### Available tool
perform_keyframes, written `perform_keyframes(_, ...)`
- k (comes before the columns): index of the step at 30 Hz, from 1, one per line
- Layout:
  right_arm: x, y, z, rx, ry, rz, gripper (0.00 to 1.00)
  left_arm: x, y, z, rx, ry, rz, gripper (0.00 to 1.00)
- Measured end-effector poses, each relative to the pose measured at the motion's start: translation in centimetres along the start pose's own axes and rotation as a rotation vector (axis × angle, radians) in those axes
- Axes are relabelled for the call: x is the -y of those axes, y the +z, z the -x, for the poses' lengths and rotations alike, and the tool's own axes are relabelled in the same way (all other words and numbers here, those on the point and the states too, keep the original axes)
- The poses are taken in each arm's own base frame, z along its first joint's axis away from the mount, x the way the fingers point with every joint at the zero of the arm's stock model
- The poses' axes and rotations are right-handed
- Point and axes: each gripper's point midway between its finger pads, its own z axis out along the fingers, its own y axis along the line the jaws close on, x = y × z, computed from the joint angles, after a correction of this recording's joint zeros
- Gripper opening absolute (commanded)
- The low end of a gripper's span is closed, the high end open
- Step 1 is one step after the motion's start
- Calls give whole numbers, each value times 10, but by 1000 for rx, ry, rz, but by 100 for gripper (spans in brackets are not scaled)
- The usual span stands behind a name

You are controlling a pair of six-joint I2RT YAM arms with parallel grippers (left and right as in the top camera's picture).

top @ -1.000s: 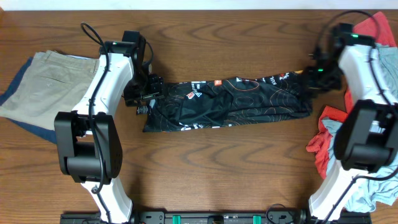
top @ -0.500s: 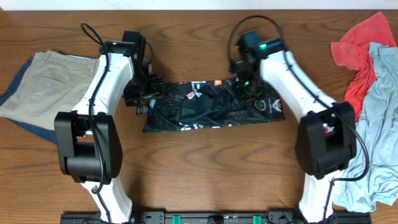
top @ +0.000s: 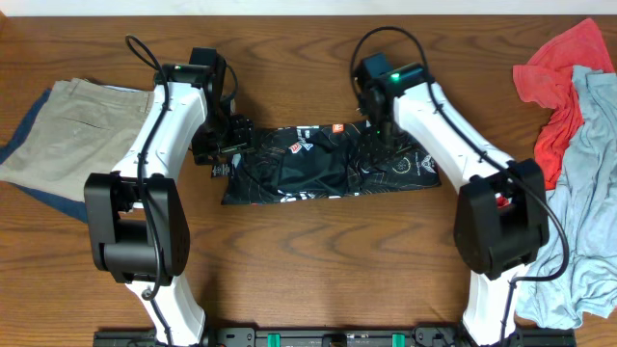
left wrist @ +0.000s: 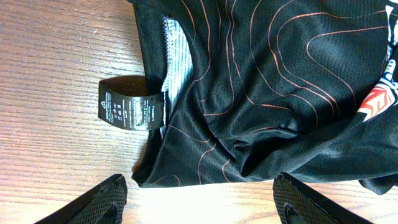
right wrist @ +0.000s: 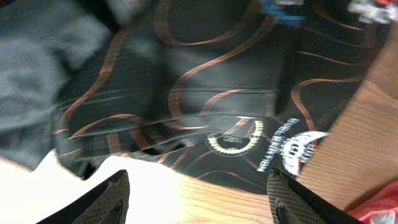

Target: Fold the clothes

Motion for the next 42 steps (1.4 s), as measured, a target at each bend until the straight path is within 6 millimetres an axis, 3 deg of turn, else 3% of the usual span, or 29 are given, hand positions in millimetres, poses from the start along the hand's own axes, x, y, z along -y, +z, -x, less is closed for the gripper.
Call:
perform_keyframes(6, 16, 3, 13, 44, 105, 79, 69, 0, 0, 0, 0, 0, 0, 77)
perform_keyframes(12, 17, 10, 26, 86, 148, 153, 72, 0, 0, 0, 0, 0, 0, 77)
perform_keyframes(20, 9, 51, 26, 85, 153, 187, 70, 0, 0, 0, 0, 0, 0, 77)
perform_keyframes(21, 9, 57, 24, 78, 156, 189, 66, 0, 0, 0, 0, 0, 0, 77)
perform_keyframes(22, 9, 61, 22, 72, 157, 189, 52, 0, 0, 0, 0, 0, 0, 77)
perform_keyframes(24, 11, 64, 21, 71, 161, 186, 5, 0, 0, 0, 0, 0, 0, 77)
perform_keyframes(25, 12, 64, 22, 74, 169, 188, 1, 0, 0, 0, 0, 0, 0, 77)
perform_keyframes(30, 12, 62, 21, 64, 176, 199, 1, 0, 0, 0, 0, 0, 0, 77)
perform_keyframes(33, 12, 56, 15, 33, 175, 198, 7, 0, 0, 0, 0, 0, 0, 77)
perform_keyframes(42, 17, 25, 33, 73, 170, 197, 7, 0, 0, 0, 0, 0, 0, 77)
